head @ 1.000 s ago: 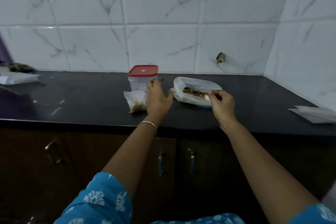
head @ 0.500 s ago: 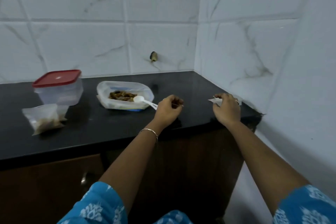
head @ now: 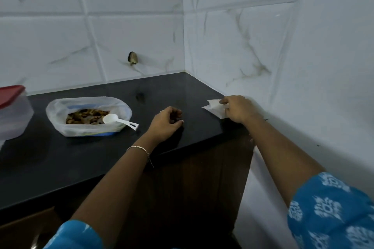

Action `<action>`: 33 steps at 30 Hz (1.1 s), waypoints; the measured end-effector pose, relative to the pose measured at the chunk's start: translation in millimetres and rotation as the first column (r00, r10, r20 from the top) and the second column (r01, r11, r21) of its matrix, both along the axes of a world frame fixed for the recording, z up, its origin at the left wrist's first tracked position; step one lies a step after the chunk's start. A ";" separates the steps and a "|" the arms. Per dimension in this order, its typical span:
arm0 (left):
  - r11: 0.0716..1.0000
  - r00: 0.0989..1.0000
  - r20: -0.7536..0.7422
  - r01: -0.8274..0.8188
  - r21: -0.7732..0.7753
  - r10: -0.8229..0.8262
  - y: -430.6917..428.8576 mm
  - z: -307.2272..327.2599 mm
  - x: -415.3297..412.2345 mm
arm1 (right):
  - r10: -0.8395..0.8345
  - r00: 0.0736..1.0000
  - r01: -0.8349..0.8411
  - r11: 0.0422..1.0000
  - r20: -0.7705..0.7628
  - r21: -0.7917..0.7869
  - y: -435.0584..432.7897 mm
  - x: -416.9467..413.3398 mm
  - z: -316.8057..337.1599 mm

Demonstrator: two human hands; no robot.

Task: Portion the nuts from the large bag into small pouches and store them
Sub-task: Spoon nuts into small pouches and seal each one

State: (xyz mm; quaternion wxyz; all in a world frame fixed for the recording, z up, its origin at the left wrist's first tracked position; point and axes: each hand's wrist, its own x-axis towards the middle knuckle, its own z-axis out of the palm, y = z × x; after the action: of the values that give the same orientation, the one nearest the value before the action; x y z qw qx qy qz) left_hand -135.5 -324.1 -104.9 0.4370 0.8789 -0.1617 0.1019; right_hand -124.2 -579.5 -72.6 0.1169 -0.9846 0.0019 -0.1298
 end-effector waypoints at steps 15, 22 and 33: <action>0.998 0.999 -0.033 -0.019 -0.055 0.017 -0.2 3.5 -4.4 | -0.034 0.973 0.015 0.996 0.229 0.083 -1.5 3.6 3.5; 0.980 0.967 -0.240 0.037 -0.194 -0.084 4.0 16.7 -12.1 | -0.072 0.935 -0.119 0.858 0.347 0.500 21.6 -13.0 53.0; 0.649 0.987 -0.157 -0.100 -0.754 -0.031 50.4 58.1 -68.8 | 0.281 0.947 -0.283 0.508 0.154 0.814 126.7 -62.6 92.9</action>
State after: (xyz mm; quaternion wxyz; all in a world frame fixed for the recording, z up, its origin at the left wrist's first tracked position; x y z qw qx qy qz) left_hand -204.3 -273.7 -46.8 0.7740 0.6231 -0.0529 0.0996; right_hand -186.8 -452.8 20.3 0.5843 -0.8002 -0.0975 -0.0939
